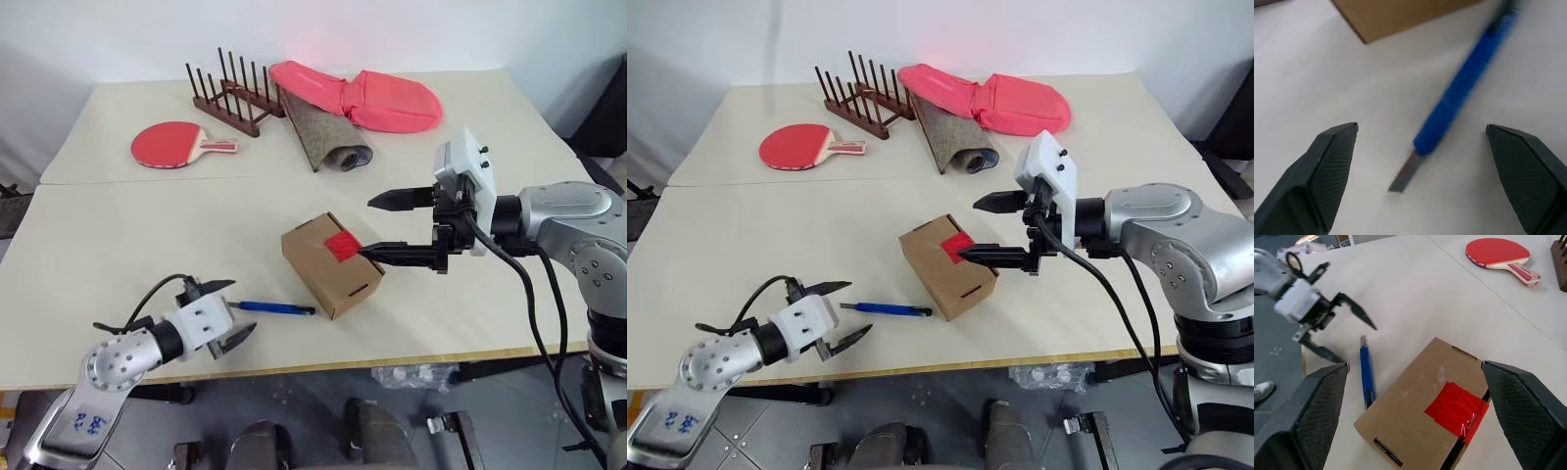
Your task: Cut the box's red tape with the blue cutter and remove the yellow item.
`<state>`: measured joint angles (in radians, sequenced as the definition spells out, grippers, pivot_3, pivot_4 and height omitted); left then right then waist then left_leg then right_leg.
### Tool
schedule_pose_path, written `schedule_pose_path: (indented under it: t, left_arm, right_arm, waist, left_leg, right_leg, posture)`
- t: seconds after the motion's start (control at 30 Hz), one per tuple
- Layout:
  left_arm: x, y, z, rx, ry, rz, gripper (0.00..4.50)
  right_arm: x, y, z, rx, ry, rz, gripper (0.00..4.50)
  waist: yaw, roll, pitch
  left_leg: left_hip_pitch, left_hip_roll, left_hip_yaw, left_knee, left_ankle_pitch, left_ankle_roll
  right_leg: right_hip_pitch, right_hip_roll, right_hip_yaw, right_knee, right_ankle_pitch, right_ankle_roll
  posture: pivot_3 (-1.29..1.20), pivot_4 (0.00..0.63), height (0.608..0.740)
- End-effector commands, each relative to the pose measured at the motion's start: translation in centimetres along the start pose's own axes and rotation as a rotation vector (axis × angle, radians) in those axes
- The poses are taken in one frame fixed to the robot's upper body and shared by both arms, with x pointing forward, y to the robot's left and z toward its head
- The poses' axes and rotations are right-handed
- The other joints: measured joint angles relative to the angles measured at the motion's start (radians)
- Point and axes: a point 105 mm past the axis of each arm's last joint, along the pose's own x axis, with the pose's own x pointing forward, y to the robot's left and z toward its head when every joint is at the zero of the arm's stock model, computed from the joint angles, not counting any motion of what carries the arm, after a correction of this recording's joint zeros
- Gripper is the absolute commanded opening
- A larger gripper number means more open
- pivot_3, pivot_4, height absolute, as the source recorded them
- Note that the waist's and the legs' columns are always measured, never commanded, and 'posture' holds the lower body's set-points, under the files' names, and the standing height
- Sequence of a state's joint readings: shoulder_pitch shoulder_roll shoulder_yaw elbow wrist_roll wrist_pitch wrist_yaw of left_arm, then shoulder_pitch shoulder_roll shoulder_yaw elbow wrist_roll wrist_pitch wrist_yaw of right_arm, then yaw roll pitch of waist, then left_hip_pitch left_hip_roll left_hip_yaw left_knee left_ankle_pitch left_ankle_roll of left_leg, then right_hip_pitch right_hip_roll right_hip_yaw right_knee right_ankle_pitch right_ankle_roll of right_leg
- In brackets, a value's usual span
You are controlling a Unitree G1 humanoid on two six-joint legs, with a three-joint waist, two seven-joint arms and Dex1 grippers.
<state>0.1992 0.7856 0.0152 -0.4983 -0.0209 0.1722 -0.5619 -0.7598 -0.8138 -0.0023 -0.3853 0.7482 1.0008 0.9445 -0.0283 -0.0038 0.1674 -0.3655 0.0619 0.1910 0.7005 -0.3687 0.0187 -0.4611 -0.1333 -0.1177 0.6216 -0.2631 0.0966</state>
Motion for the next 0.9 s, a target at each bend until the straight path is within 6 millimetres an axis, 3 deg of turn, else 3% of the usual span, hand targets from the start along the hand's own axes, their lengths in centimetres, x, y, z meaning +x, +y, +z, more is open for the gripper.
schedule_pose_path:
  t: [0.03, 0.2, 0.37, 0.9]
  left_arm:
    - [-0.4, -2.6, -2.8, -0.049, 0.103, -0.094, 4.48]
    - [-0.1, 1.1, -1.5, -0.171, 0.014, 0.072, 4.48]
    - [1.8, 6.0, 1.7, -0.274, -0.150, 0.227, 4.48]
    - [5.3, 6.7, 1.4, -0.191, -0.152, 0.141, 4.48]
  right_arm:
    - [-0.1, 0.1, 0.9, -0.038, -0.022, 0.002, 4.50]
    - [0.0, 0.0, 0.9, -0.041, -0.023, 0.007, 4.50]
    - [0.1, 0.1, 0.9, -0.046, -0.026, 0.011, 4.50]
    - [-0.2, 0.4, 0.9, -0.050, -0.027, -0.009, 4.50]
  waist:
    - [0.000, 0.001, 0.000]
    - [0.003, 0.001, 0.000]
    - [0.012, -0.001, 0.001]
    - [0.003, -0.002, 0.001]
  left_leg:
    - [0.000, 0.000, 0.000, 0.000, 0.000, 0.000]
    - [0.000, 0.000, 0.001, 0.000, 0.000, 0.001]
    - [-0.002, 0.000, 0.000, 0.003, 0.002, 0.002]
    - [-0.002, -0.002, 0.008, 0.003, 0.001, 0.001]
  right_leg:
    - [0.000, 0.000, 0.000, 0.000, 0.000, 0.000]
    - [0.000, 0.000, 0.001, 0.000, 0.000, -0.001]
    - [0.000, 0.001, -0.001, 0.000, 0.004, -0.002]
    - [-0.001, 0.000, -0.005, -0.002, 0.006, -0.002]
  posture:
    - [0.00, 0.150, 0.740]
    - [0.00, 0.150, 0.740]
    - [0.00, 0.150, 0.740]
    - [0.00, 0.150, 0.740]
